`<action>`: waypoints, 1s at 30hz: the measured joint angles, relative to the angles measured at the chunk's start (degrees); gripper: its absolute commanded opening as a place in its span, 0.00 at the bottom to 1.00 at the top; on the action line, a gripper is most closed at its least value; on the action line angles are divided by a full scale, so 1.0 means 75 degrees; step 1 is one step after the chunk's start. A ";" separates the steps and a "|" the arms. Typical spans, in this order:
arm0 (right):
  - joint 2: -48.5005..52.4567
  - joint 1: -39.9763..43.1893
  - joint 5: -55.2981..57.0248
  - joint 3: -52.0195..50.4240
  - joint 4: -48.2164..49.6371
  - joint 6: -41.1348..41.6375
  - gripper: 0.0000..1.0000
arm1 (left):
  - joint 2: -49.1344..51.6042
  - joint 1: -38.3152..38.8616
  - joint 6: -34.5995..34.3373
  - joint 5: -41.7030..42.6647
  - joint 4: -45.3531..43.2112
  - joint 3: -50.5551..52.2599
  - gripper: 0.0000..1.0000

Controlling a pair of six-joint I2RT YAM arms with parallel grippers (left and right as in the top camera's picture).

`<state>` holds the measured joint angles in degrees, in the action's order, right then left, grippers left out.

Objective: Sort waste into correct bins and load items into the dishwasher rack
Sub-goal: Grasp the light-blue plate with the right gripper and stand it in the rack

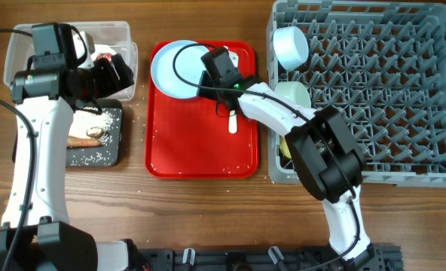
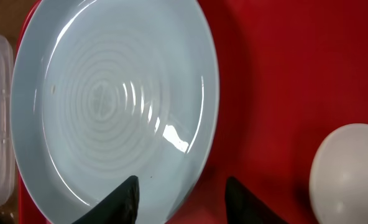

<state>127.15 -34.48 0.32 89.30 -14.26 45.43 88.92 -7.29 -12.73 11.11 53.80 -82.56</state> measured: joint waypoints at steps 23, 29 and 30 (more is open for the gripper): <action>-0.0530 0.0058 0.0731 0.1652 -0.3657 -0.1763 0.04 | 0.0000 0.0000 0.0000 0.0000 0.0000 0.0000 1.00; -0.3133 0.0119 0.4322 0.1751 -0.3908 -0.3115 0.04 | 0.0000 0.0000 0.0000 0.0000 -0.0006 0.0000 1.00; -0.3459 0.0213 0.4943 0.1766 -0.3981 -0.3337 0.04 | 0.0000 0.0000 0.0000 0.0000 0.0003 0.0000 1.00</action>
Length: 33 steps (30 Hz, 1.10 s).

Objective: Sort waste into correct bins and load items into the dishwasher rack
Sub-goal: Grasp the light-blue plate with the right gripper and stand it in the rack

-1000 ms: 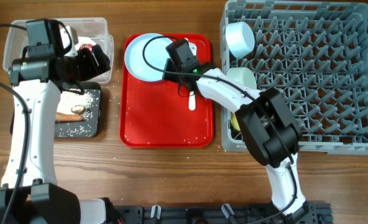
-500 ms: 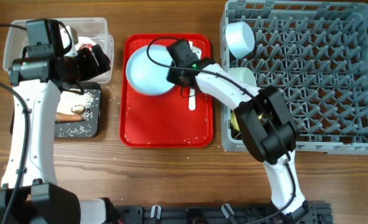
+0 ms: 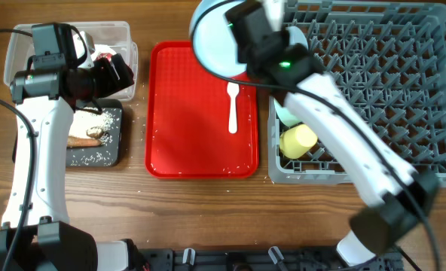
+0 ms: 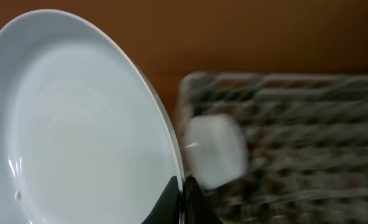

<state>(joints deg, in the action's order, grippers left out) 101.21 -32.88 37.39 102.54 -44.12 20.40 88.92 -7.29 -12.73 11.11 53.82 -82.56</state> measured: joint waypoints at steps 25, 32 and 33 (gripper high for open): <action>0.1682 0.3596 0.0417 -0.0085 0.0300 -0.5543 0.04 | 0.0000 0.0000 0.0000 0.0000 -0.0003 0.0000 1.00; 0.1682 0.3389 0.0382 -0.0085 0.0198 -0.4989 1.00 | 0.0000 0.0000 0.0000 0.0000 -0.0003 0.0000 1.00; 0.1661 0.3363 0.0358 -0.0085 0.0096 -0.4564 1.00 | 0.0000 0.0000 0.0000 0.0000 -0.0003 0.0000 1.00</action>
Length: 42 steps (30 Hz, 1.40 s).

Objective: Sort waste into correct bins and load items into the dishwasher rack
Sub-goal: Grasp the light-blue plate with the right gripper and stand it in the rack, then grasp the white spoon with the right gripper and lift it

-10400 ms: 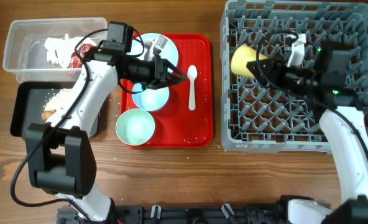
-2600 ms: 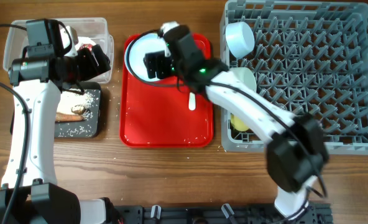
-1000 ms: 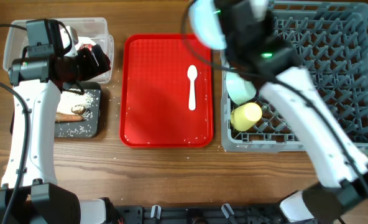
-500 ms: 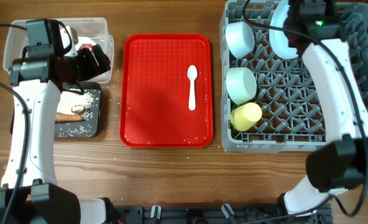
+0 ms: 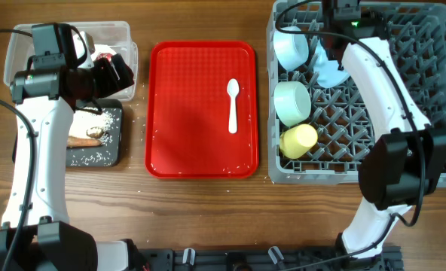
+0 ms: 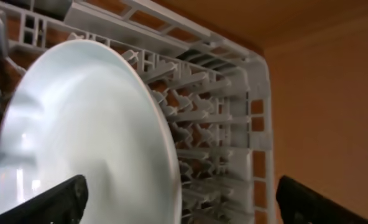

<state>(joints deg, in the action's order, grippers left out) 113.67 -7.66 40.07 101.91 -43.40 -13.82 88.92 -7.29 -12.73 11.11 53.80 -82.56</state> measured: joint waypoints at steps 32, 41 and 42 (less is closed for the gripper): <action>0.2331 -0.2973 -0.5499 -0.0038 -0.0446 0.4095 0.26 | 0.0000 0.0000 0.0000 0.0000 0.0000 0.0000 1.00; 0.2425 -0.2958 -0.5249 0.0026 -0.0286 0.4234 0.04 | 0.0000 0.0000 0.0000 0.0000 0.0000 0.0000 1.00; 0.2425 -0.2958 -0.5246 0.0041 -0.0370 0.4234 0.04 | 0.0000 0.0000 0.0000 0.0000 0.0000 0.0000 1.00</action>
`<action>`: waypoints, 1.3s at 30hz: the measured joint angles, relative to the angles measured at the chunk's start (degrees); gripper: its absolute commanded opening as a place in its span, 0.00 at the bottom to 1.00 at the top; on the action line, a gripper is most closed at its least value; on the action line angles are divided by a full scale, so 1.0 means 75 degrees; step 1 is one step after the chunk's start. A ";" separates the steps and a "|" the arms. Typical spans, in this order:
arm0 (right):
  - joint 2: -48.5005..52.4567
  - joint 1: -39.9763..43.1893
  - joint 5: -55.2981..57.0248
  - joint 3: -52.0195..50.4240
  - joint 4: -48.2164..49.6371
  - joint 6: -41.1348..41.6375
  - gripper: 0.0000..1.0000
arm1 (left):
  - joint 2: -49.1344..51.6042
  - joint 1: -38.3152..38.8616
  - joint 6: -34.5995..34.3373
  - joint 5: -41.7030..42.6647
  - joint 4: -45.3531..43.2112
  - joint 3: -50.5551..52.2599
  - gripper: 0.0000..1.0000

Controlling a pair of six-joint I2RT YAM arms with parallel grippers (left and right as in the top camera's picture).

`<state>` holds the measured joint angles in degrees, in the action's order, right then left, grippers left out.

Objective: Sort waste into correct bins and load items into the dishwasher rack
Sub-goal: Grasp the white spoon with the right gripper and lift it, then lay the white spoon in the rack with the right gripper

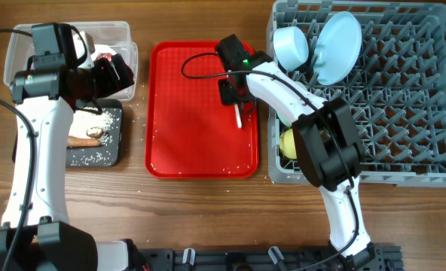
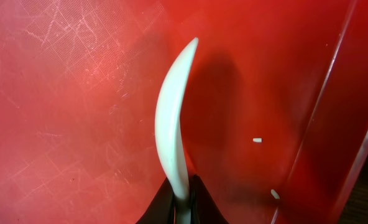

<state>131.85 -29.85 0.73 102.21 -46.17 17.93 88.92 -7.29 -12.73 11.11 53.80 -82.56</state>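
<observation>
My right gripper is over the right part of the red tray, shut on the white plastic spoon; in the right wrist view the spoon sticks out from between the black fingers above the tray floor. The light blue plate stands on edge in the grey dishwasher rack, beside a pale blue cup. A yellow cup lies at the rack's left edge. My left gripper hovers by the clear bin; its jaws cannot be made out.
A black tray with food scraps and white crumbs lies at the left, below the clear bin. White crumbs dot the red tray near its right rim. The wooden table's bare part lies in front.
The right gripper has let go of the plate, which now stands in the rack, and has moved back to the red tray, where it is shut on the white spoon.
The right gripper stood open around the rim of the blue plate on the red tray. Then it held the plate raised near the rack's corner. Then the plate was in the rack with the jaws apart. Now it holds the spoon. The left arm stayed put.
</observation>
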 measured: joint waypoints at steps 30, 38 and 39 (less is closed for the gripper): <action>-0.5316 0.3465 0.2177 -0.5085 0.0825 0.6863 0.04 | 0.0000 0.0000 0.0000 0.0000 -0.0003 0.0000 1.00; -0.5316 0.3614 0.2882 -0.5097 0.0731 0.7184 0.05 | 0.0000 0.0000 0.0000 0.0000 0.0000 0.0000 1.00; -0.5316 0.3681 0.2888 -0.5097 0.0676 0.7187 0.05 | 0.0000 0.0000 0.0000 0.0000 0.0000 0.0000 1.00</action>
<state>91.98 -2.24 22.39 63.99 -41.10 71.83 88.92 -7.29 -12.73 11.11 53.80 -82.56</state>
